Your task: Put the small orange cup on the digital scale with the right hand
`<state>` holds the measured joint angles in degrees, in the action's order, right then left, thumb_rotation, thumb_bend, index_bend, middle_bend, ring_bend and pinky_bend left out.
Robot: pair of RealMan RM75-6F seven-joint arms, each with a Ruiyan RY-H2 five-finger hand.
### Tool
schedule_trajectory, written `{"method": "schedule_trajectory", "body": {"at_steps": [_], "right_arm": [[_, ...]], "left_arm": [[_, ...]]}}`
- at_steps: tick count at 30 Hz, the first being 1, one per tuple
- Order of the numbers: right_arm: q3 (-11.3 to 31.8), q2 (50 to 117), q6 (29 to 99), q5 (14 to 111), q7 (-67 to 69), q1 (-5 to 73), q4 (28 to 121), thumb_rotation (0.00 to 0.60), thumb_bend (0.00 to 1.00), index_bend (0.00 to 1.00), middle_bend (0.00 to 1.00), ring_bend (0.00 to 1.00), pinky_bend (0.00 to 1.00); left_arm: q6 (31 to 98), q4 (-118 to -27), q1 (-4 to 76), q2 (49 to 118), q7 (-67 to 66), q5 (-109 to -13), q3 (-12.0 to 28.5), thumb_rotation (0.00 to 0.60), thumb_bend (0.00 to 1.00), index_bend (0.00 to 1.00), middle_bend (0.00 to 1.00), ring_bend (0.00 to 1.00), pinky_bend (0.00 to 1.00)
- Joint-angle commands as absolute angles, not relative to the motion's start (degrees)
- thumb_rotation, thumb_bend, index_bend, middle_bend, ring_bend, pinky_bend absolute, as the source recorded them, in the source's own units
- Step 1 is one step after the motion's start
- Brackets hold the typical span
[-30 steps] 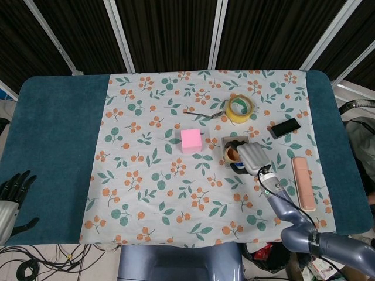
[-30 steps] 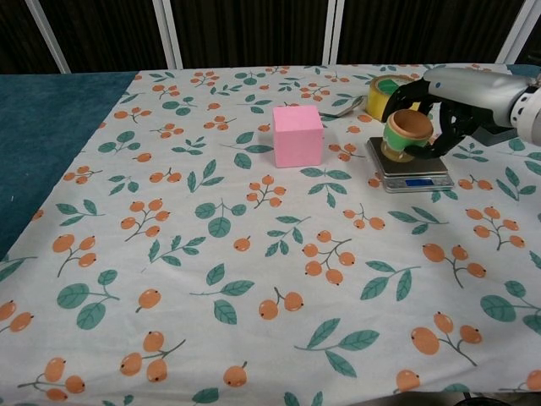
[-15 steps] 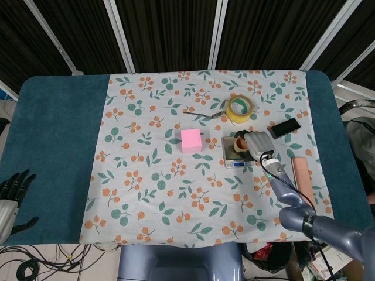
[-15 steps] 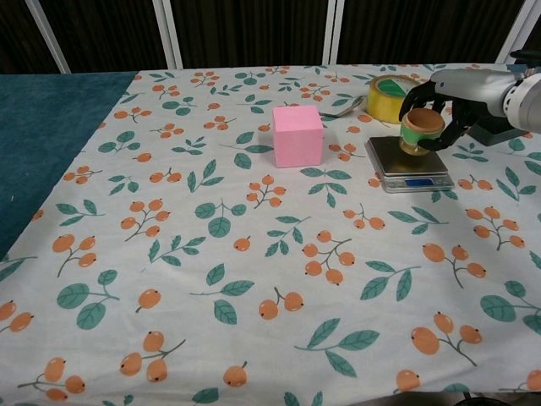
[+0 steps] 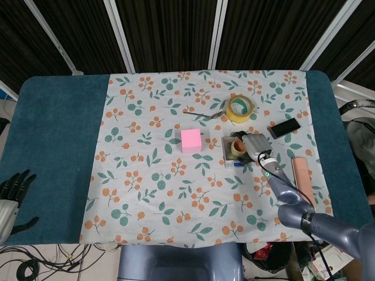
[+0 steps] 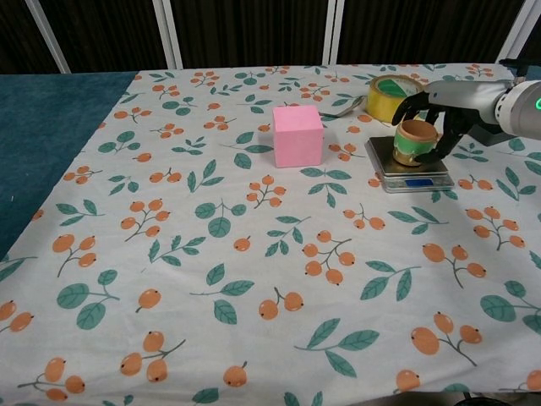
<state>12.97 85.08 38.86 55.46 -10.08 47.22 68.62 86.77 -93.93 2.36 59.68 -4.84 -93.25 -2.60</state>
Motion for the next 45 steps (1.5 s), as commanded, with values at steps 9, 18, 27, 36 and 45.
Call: {"method": "schedule_trajectory", "body": {"at_steps": [9, 18, 27, 36, 45], "right_arm": [[14.0, 83.4, 41.2, 53.5, -9.8, 47.2, 72.4, 0.6, 0.12, 0.07, 0.02, 0.2, 0.3], [11.9, 70.8, 56.7, 63.6, -7.8, 37.6, 87.0, 0.6, 0.12, 0.05, 0.02, 0.19, 0.28], [5.0, 58.4, 74.9, 74.9, -5.4, 22.1, 103.7, 0.6, 0.12, 0.05, 0.02, 0.19, 0.28], [-2.3, 65.4, 89.7, 81.5, -13.9, 9.6, 101.2, 0.6, 0.12, 0.04, 0.02, 0.17, 0.24], [-3.9, 71.3, 93.2, 85.5, -16.2, 5.4, 94.9, 0.6, 0.12, 0.04, 0.02, 0.16, 0.24]], "left_arm": [[86.8, -94.1, 2.4, 59.6, -4.9, -93.1, -2.5, 0.6, 0.14, 0.04, 0.0, 0.0, 0.15], [87.2, -93.9, 2.2, 59.7, -4.7, -93.4, -2.6, 0.6, 0.14, 0.04, 0.0, 0.0, 0.15], [87.4, -94.2, 2.2, 60.2, -6.1, -94.0, -2.7, 0.6, 0.14, 0.03, 0.0, 0.0, 0.15], [88.8, -93.5, 1.9, 60.6, -5.8, -95.1, -2.7, 0.6, 0.14, 0.01, 0.0, 0.0, 0.15], [89.7, -92.8, 1.9, 60.8, -4.5, -95.6, -2.3, 0.6, 0.14, 0.0, 0.0, 0.0, 0.14]]}}
